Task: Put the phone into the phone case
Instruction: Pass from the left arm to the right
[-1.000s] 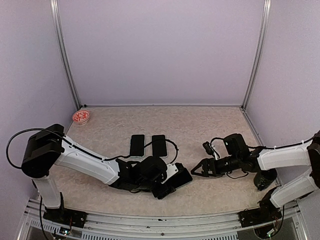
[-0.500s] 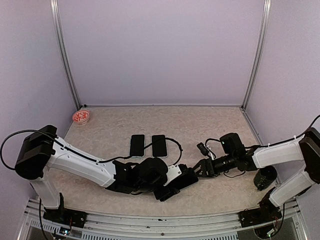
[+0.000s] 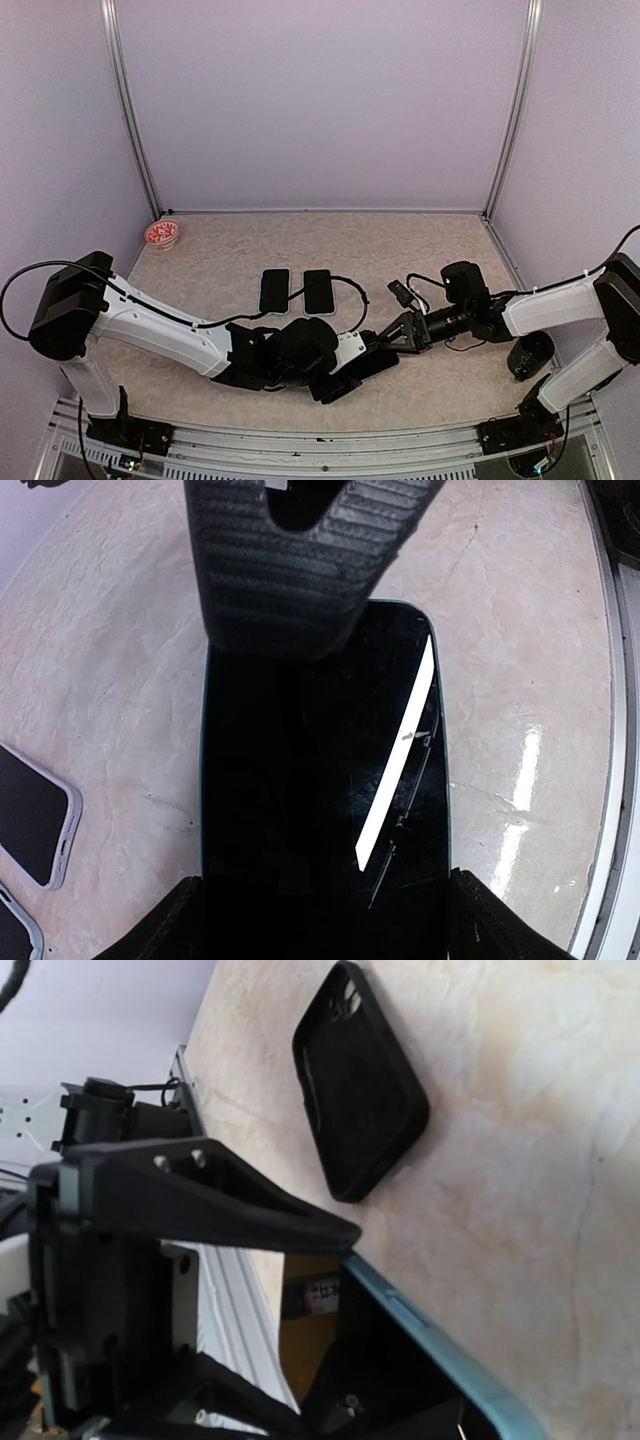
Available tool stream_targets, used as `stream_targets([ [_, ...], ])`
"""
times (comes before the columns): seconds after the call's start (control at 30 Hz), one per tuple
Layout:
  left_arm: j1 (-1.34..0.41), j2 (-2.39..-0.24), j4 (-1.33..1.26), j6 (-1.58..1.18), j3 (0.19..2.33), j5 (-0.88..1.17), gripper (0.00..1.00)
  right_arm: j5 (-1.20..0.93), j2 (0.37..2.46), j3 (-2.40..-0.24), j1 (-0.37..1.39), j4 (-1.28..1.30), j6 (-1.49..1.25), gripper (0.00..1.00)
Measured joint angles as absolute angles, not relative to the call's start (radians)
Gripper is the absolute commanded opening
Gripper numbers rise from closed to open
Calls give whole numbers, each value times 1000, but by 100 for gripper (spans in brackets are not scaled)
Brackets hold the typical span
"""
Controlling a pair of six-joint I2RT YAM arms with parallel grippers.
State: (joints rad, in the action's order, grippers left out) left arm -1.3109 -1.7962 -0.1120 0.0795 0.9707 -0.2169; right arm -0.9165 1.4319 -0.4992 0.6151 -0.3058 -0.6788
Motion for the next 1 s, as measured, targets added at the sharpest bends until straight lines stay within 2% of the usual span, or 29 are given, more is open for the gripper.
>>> stream_targets([
  [0.67,-1331,-1796,-112,114,1006,-244,54,-991,1552,-498,659,-397,-763,71],
  [1.0,-1336,-1797,-111,118,1007,-244,55,-1014,1555,-498,670,-434,-787,58],
])
